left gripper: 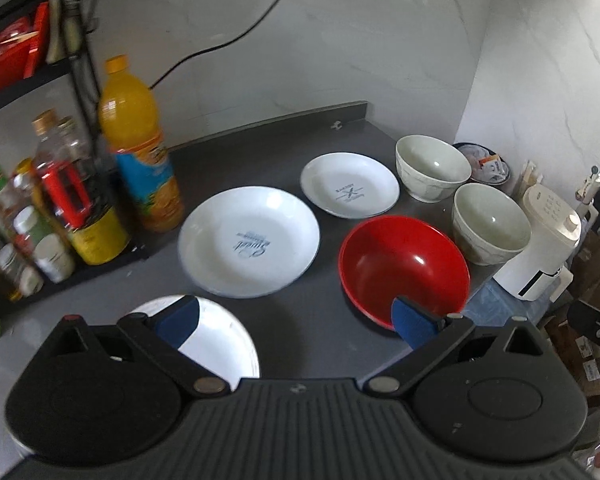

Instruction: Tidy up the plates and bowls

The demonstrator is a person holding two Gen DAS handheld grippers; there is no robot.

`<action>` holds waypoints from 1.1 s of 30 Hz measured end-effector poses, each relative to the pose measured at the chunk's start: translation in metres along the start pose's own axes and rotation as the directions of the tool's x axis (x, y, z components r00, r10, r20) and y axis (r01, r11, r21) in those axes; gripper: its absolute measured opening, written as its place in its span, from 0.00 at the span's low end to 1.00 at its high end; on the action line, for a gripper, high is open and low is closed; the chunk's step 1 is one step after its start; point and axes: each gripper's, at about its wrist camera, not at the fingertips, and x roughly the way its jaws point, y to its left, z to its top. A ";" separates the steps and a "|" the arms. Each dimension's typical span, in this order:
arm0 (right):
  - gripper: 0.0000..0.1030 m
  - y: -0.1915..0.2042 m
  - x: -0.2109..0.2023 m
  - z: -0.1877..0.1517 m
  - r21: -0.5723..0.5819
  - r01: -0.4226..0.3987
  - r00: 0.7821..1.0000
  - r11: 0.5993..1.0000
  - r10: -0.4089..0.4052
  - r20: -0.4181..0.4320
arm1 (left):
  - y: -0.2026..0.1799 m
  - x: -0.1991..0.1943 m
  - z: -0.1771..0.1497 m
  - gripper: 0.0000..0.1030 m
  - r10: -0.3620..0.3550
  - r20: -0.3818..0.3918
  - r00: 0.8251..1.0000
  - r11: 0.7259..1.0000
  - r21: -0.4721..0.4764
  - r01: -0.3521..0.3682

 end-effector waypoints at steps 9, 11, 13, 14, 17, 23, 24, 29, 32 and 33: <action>1.00 -0.004 0.037 0.019 0.106 0.058 0.997 0.993 -0.052 -0.060 | -0.004 0.046 0.036 0.99 -0.063 -0.014 0.998 0.997 0.051 0.063; 0.99 -0.012 0.042 0.023 0.145 0.073 0.996 0.987 -0.064 -0.068 | -0.008 0.052 0.042 0.99 -0.072 -0.002 0.997 0.995 0.066 0.072; 0.97 -0.018 0.047 0.026 0.164 0.084 0.995 0.983 -0.073 -0.072 | -0.015 0.060 0.048 0.99 -0.080 -0.013 0.997 0.994 0.078 0.081; 0.94 -0.022 0.049 0.027 0.169 0.086 0.994 0.982 -0.074 -0.074 | -0.019 0.064 0.050 0.99 -0.088 -0.017 0.996 0.992 0.087 0.089; 0.89 -0.030 0.061 0.029 0.176 0.087 0.994 0.980 -0.073 -0.084 | -0.029 0.074 0.056 0.98 -0.102 -0.017 0.995 0.990 0.096 0.104; 0.80 -0.054 0.085 0.038 0.197 0.061 0.996 0.979 -0.045 -0.083 | -0.058 0.093 0.070 0.96 -0.139 -0.026 0.990 0.986 0.085 0.141; 0.80 -0.059 0.090 0.040 0.196 0.051 0.996 0.979 -0.035 -0.083 | -0.064 0.095 0.073 0.96 -0.142 -0.020 0.990 0.986 0.086 0.144; 0.74 -0.082 0.115 0.049 0.192 -0.001 0.995 0.981 0.020 -0.094 | -0.095 0.109 0.086 0.88 -0.153 -0.013 0.988 0.986 0.067 0.154; 0.66 -0.097 0.133 0.054 0.193 -0.010 0.992 0.981 0.033 -0.118 | -0.113 0.124 0.095 0.81 -0.173 -0.023 0.985 0.983 0.057 0.174; 0.62 -0.103 0.139 0.055 0.203 -0.016 0.991 0.979 0.042 -0.125 | -0.120 0.130 0.097 0.80 -0.169 -0.029 0.985 0.984 0.055 0.171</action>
